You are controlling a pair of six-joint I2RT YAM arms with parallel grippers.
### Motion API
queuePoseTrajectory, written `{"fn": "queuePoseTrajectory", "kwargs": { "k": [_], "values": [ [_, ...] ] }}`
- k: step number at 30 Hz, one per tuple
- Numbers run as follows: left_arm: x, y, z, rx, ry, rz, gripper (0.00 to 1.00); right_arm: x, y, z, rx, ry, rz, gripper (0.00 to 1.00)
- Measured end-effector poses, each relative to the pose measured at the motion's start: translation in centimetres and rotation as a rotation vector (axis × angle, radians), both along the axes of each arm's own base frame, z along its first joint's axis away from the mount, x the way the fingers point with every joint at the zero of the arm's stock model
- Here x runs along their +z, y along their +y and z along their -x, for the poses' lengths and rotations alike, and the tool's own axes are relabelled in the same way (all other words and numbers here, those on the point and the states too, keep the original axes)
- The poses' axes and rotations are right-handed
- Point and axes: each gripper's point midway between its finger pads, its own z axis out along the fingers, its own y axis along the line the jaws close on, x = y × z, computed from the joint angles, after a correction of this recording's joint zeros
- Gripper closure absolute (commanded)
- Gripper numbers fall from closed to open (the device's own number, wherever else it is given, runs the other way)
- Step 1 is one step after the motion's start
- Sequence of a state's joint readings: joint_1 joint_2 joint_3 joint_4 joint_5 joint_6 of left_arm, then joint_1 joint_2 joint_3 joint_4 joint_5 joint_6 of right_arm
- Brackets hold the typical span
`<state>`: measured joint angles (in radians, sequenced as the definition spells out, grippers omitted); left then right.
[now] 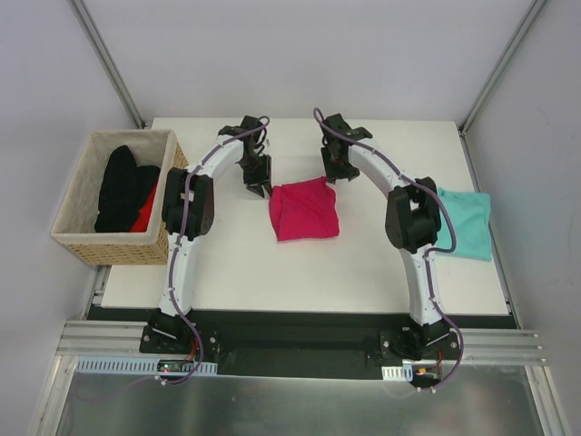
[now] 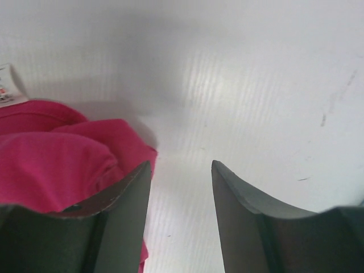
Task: Fold and stack the t-shirts
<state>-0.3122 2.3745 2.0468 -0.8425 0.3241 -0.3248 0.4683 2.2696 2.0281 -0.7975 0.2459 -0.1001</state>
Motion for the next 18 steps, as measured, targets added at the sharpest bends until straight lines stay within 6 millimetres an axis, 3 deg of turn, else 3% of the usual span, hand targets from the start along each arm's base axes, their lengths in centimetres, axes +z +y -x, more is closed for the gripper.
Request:
{"fn": "queuePoseTrajectory", "kwargs": {
  "k": [5,8,13,18],
  "values": [
    [2.9,0.5,0.6,0.006,-0.049,-0.005,0.71,1.8,-2.2,-0.8,-0.041,-0.050,0.036,0.51],
    [6.1,0.8,1.0,0.008,-0.105,0.008,0.73,4.1,-3.1,-0.7,-0.056,-0.096,0.029,0.55],
    [11.5,1.0,1.2,0.017,-0.220,0.037,0.73,7.9,-2.8,-0.7,-0.055,-0.176,-0.018,0.56],
    [12.9,0.9,1.4,0.020,-0.250,0.049,0.74,8.2,-2.2,-0.6,-0.042,-0.182,-0.036,0.55]
  ]
}}
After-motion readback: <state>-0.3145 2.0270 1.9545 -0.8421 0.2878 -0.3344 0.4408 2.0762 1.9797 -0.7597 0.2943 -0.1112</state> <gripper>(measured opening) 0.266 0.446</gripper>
